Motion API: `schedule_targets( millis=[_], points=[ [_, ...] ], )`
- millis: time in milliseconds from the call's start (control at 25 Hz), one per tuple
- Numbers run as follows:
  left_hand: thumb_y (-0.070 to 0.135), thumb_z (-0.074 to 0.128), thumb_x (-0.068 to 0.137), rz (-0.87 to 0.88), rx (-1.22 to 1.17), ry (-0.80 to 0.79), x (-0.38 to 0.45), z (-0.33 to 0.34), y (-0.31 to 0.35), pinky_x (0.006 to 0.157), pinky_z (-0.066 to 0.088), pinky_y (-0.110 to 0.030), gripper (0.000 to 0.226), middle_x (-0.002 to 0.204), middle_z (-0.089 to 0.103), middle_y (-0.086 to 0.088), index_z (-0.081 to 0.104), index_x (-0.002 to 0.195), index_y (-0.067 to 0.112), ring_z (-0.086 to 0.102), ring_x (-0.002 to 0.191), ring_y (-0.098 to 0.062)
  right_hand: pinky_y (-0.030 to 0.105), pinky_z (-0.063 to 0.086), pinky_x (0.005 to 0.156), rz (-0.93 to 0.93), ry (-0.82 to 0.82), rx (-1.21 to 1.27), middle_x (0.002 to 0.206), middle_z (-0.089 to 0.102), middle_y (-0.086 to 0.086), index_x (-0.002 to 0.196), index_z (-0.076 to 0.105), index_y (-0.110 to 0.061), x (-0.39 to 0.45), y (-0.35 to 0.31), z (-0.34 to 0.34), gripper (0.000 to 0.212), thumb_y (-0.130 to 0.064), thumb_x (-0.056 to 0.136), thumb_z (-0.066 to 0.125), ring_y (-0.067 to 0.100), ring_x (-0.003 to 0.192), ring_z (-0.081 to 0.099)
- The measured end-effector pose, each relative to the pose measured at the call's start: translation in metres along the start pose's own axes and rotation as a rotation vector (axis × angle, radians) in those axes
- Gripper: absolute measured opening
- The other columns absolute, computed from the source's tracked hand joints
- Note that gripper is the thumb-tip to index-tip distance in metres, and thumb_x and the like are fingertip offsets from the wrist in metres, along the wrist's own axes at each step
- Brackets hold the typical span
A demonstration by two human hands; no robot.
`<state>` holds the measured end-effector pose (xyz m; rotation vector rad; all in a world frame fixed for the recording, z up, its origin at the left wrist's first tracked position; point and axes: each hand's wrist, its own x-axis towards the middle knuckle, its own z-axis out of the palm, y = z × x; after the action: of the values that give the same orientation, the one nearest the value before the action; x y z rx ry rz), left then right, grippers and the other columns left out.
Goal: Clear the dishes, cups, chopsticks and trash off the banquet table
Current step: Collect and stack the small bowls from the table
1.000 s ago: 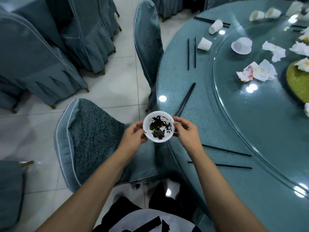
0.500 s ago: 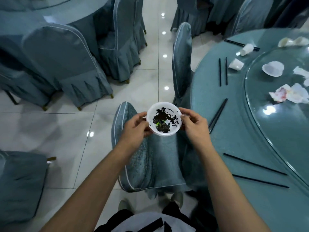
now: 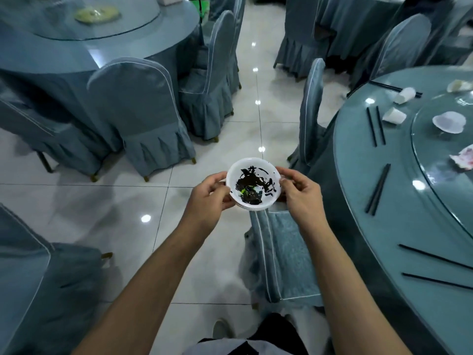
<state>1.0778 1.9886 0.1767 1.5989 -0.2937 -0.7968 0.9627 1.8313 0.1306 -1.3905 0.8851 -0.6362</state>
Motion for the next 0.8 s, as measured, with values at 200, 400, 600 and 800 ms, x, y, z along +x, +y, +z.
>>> schedule_targets(
  millis=[200, 400, 600, 800],
  points=[
    [-0.001, 0.048, 0.099, -0.011, -0.033, 0.041, 0.012, -0.044, -0.001, 0.082, 0.060, -0.026, 0.035, 0.119, 0.065, -0.028, 0.061, 0.131, 0.006, 0.072, 0.088, -0.018, 0.028, 0.061, 0.067, 0.017, -0.026, -0.005, 0.093, 0.078, 0.007, 0.113, 0.076, -0.013, 0.007, -0.010, 0.049, 0.026, -0.003, 0.099, 0.056, 0.017, 0.079, 0.073],
    [-0.003, 0.049, 0.097, -0.035, -0.047, 0.102, 0.044, -0.076, 0.002, 0.084, 0.060, -0.027, 0.037, 0.119, 0.066, -0.027, 0.062, 0.131, 0.009, 0.072, 0.096, -0.024, 0.029, 0.061, 0.069, 0.038, -0.071, -0.019, 0.096, 0.077, 0.012, 0.117, 0.074, -0.009, 0.035, -0.008, 0.097, 0.029, 0.000, 0.099, 0.052, 0.016, 0.078, 0.072],
    [-0.003, 0.050, 0.096, -0.055, -0.041, 0.109, 0.104, -0.095, 0.011, 0.090, 0.059, -0.033, 0.037, 0.120, 0.066, -0.026, 0.063, 0.129, 0.009, 0.070, 0.100, -0.028, 0.032, 0.063, 0.070, 0.049, -0.063, -0.022, 0.094, 0.076, 0.012, 0.117, 0.074, -0.009, 0.085, -0.007, 0.131, 0.029, 0.000, 0.100, 0.052, 0.017, 0.078, 0.072],
    [-0.006, 0.047, 0.096, -0.044, 0.010, 0.057, 0.180, -0.094, 0.033, 0.095, 0.058, -0.039, 0.040, 0.121, 0.065, -0.028, 0.061, 0.131, 0.007, 0.069, 0.103, -0.033, 0.035, 0.064, 0.073, 0.076, -0.014, -0.001, 0.097, 0.077, 0.012, 0.117, 0.074, -0.009, 0.152, -0.013, 0.151, 0.030, 0.000, 0.100, 0.051, 0.021, 0.083, 0.073]
  ],
)
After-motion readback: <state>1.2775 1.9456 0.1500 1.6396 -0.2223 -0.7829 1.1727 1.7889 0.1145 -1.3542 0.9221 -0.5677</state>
